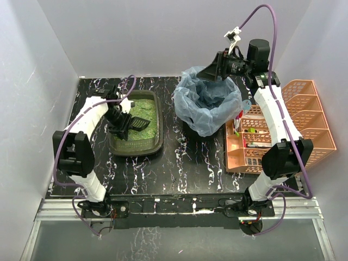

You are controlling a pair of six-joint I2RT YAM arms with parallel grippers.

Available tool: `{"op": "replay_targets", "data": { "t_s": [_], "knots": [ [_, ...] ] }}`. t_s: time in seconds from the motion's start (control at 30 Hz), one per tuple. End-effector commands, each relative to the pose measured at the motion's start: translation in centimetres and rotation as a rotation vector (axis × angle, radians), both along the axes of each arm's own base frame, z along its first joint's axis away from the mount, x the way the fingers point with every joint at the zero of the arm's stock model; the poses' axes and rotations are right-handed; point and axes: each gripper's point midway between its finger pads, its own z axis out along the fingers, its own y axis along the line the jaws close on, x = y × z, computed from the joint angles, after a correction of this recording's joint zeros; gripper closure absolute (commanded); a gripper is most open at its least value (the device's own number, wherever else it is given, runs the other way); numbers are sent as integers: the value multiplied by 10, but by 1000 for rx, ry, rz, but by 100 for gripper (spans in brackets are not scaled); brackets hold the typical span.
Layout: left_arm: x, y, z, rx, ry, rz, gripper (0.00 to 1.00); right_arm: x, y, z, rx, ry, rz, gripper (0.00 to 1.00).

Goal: Clean the litter box

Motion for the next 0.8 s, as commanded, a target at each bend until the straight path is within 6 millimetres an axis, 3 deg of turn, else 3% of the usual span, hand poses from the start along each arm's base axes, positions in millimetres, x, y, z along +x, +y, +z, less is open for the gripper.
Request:
{"op": "replay_targets", "data": {
  "t_s": [0.0, 0.27, 0.53, 0.77],
  "knots": [
    [-18, 5, 12, 26, 103, -26, 100, -6, -6, 16, -5, -84, -8, 24],
    [-7, 8, 4, 57, 126, -1, 100, -7, -8, 10, -3, -67, -7, 24],
    [20, 11, -4, 100, 99, 25, 100, -11, -5, 6, 17, -45, 16, 24],
    [31, 11, -18, 117, 125, 37, 100, -12, -4, 1, 25, -21, 30, 24]
  ]
}}
